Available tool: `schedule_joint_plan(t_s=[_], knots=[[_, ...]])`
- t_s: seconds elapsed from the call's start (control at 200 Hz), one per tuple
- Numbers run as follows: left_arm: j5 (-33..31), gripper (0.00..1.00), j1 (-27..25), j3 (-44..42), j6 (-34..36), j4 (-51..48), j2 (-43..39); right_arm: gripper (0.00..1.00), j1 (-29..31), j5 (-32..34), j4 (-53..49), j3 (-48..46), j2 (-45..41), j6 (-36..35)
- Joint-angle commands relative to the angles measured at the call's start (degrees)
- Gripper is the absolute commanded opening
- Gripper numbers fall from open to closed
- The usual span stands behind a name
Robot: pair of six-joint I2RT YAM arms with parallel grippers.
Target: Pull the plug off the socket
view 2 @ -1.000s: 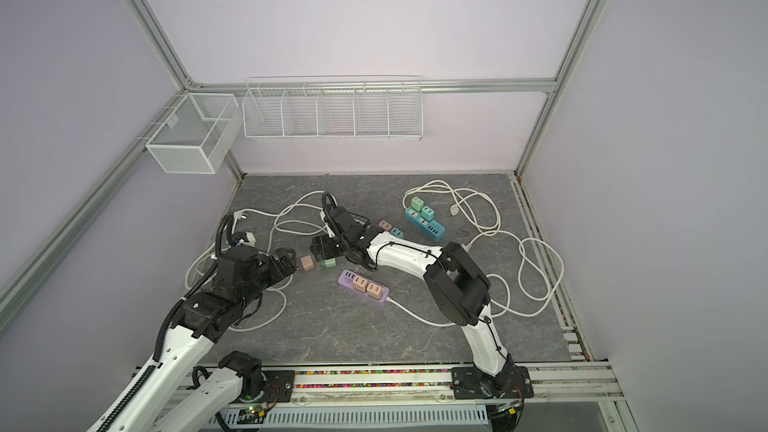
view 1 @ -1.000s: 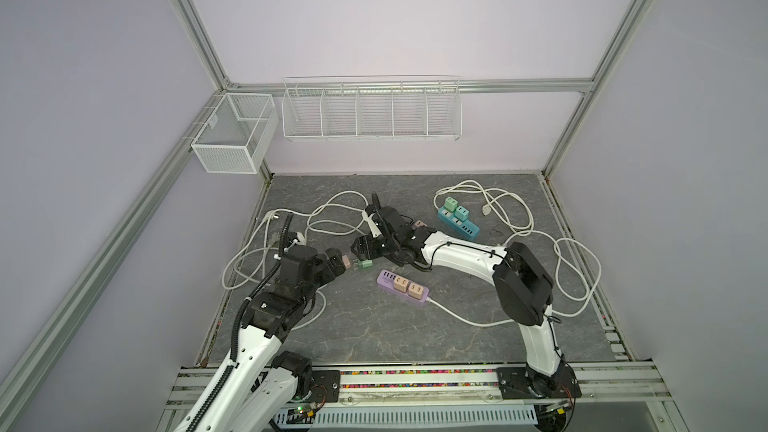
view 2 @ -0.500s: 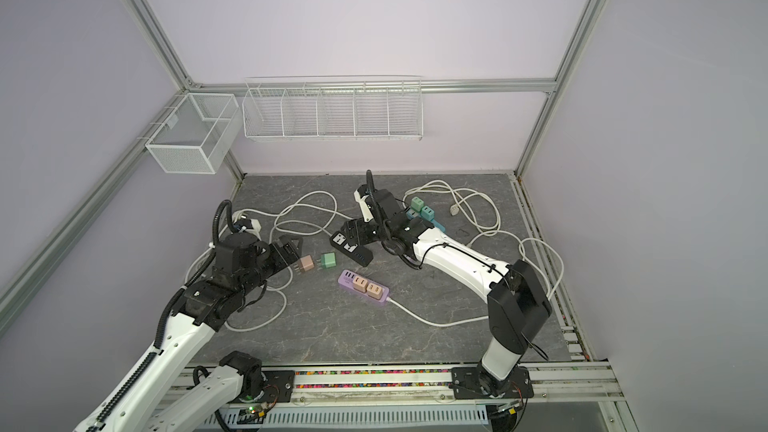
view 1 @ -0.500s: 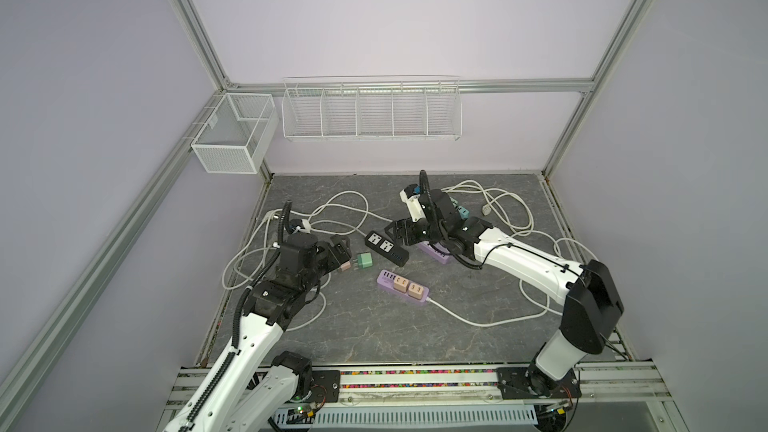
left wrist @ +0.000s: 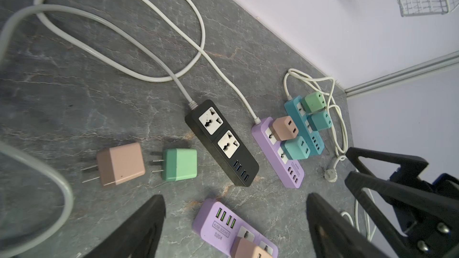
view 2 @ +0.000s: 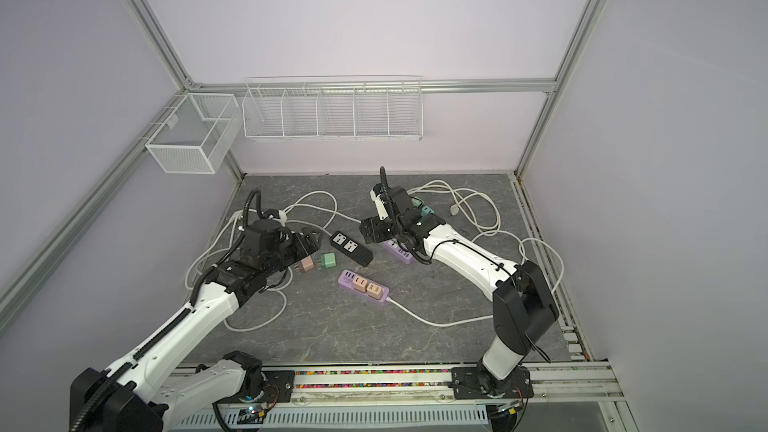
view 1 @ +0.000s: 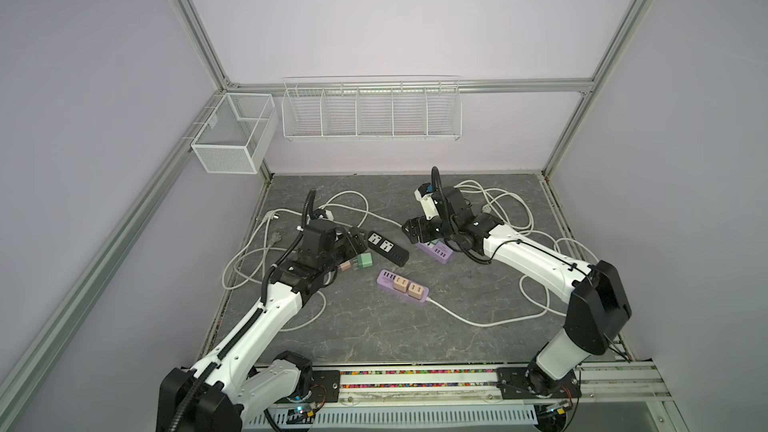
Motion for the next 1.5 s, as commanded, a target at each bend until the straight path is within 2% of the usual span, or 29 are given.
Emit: schedule_joint_plan(t_s=[0.0, 0.315, 0.43, 0.565, 0.73, 0.835, 1.01, 1.495], knots=[[1.11, 0.88, -1.35, 4.28, 0.09, 4.54, 3.73, 0.86, -3.88, 2.26, -2.94, -0.89, -2.84, -1.73], [2.72, 0.88, -3.92, 10.72, 1.86, 7.96, 13.33, 0.89, -16.29, 6.74, -7.07, -4.57, -2.81, -4.36], [4.09, 0.87, -3.97, 13.18, 2.31, 8.35, 16.71, 0.89, -20.88, 3.72, -4.82, -6.41, -0.35, -6.5], [4.54, 0.87, -3.97, 15.2, 3.29, 8.82, 19.28, 0.89, -25.08, -3.95, -1.41, -5.91, 4.76, -10.33], [4.81, 0.87, -3.98, 16.91, 3.85, 8.44, 21.42, 0.88, -25.98, -1.98, -2.97, -2.07, 10.96, -16.34], [4.17, 0.87, -3.99, 17.37, 4.27, 7.99, 22.04, 0.86, -28.21, -5.42, -2.09, -1.97, 13.34, -17.84], [3.53, 0.87, -3.97, 18.05, 4.32, 7.7, 22.95, 0.84, -28.22, -5.08, -5.59, 2.04, 17.92, -23.0], [2.36, 0.87, -3.98, 19.07, 4.55, 7.02, 24.16, 0.72, -26.96, -4.97, -10.38, 7.28, 23.25, -27.25]])
